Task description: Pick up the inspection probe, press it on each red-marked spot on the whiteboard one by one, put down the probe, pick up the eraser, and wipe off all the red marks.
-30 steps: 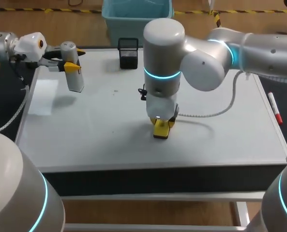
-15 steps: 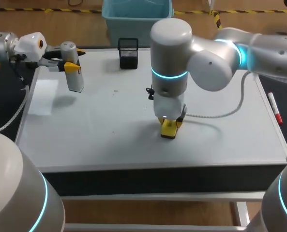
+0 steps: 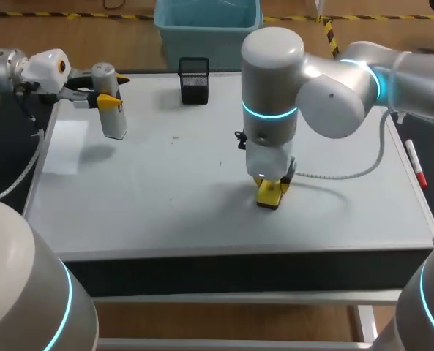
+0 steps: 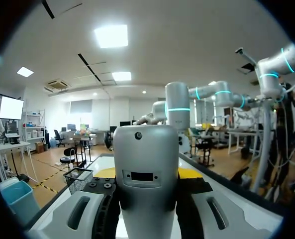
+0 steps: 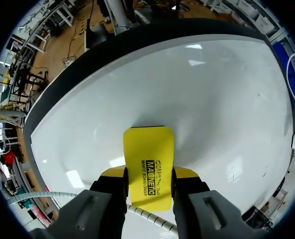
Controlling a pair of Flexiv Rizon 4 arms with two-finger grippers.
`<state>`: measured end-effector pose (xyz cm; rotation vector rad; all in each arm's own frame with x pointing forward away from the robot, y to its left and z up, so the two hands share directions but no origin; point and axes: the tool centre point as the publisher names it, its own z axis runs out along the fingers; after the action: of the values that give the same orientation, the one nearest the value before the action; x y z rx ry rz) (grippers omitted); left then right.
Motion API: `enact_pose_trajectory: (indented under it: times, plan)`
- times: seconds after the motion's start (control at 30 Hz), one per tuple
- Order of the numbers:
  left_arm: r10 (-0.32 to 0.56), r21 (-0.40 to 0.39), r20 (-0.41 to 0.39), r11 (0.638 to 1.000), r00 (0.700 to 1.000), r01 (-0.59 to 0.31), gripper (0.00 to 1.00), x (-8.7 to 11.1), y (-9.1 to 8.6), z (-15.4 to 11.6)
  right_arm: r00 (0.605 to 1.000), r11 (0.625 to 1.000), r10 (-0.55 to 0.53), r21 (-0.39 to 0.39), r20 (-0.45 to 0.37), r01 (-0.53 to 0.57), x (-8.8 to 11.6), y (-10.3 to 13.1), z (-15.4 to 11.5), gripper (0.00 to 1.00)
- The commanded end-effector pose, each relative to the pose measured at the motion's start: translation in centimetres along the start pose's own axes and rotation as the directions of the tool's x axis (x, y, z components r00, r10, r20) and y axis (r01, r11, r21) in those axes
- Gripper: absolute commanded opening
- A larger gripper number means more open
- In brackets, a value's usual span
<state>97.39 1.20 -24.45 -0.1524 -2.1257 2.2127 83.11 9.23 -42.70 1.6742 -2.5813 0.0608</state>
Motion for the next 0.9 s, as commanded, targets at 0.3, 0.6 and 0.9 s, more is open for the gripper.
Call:
enact_pose_trajectory:
  times: [0.3, 0.6, 0.9]
  plan:
    - [-0.001, 0.000, -0.004, 1.000, 1.000, 0.001, 0.00, -0.1, -0.1, -0.1, 0.999, 0.999, 0.035, -0.015, 0.037, -0.034, 3.2, -1.3, -2.1, 0.00]
    - [-0.001, 0.000, -0.004, 1.000, 1.000, 0.001, 0.00, -0.1, -0.1, -0.1, 0.997, 0.999, 0.026, 0.046, 0.070, -0.029, 5.9, -3.5, -5.6, 0.00]
    - [-0.001, 0.000, -0.004, 1.000, 1.000, 0.001, 0.00, -0.1, -0.1, -0.1, 0.987, 0.999, 0.009, 0.039, 0.158, -0.015, 8.1, -4.5, -7.0, 0.00]
